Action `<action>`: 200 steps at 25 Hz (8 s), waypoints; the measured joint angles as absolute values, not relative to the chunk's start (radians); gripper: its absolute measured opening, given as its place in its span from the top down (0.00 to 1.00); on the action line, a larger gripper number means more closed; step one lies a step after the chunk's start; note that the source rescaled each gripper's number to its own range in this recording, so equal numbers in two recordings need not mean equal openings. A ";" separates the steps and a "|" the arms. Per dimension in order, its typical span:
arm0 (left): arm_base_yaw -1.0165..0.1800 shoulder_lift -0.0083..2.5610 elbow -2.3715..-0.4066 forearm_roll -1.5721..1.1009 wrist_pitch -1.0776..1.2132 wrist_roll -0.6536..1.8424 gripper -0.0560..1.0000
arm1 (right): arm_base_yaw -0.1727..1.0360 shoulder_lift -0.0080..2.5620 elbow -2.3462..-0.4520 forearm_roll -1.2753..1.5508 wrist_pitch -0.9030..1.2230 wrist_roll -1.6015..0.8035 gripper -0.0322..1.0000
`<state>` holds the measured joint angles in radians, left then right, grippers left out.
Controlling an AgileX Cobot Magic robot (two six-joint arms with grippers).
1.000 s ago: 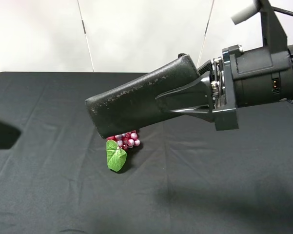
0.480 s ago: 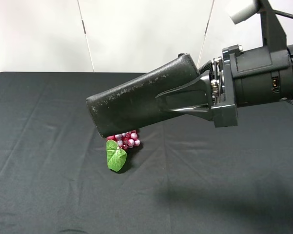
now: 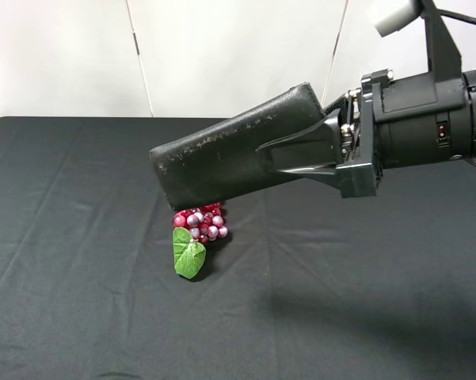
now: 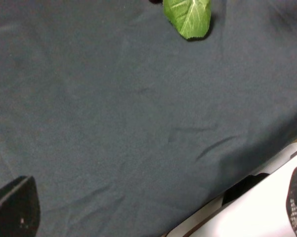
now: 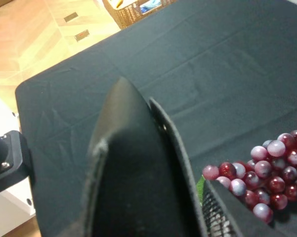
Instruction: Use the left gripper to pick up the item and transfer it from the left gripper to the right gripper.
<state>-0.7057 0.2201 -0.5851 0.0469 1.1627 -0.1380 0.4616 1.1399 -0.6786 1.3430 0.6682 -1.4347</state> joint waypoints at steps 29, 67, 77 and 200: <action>-0.641 0.143 -0.496 0.048 1.063 -0.044 0.00 | 0.462 1.140 -0.679 1.151 0.484 -1.206 0.97; 0.137 -0.007 -0.495 0.065 1.063 -0.042 0.00 | 0.143 1.355 -0.679 0.729 0.215 -0.794 0.97; 0.137 -0.007 -0.495 0.065 1.063 -0.042 0.00 | 0.125 1.426 -0.679 0.725 0.206 -0.794 0.97; 0.137 -0.007 -0.495 0.065 1.063 -0.041 0.00 | -0.055 -0.006 -0.497 -0.053 1.029 0.050 0.00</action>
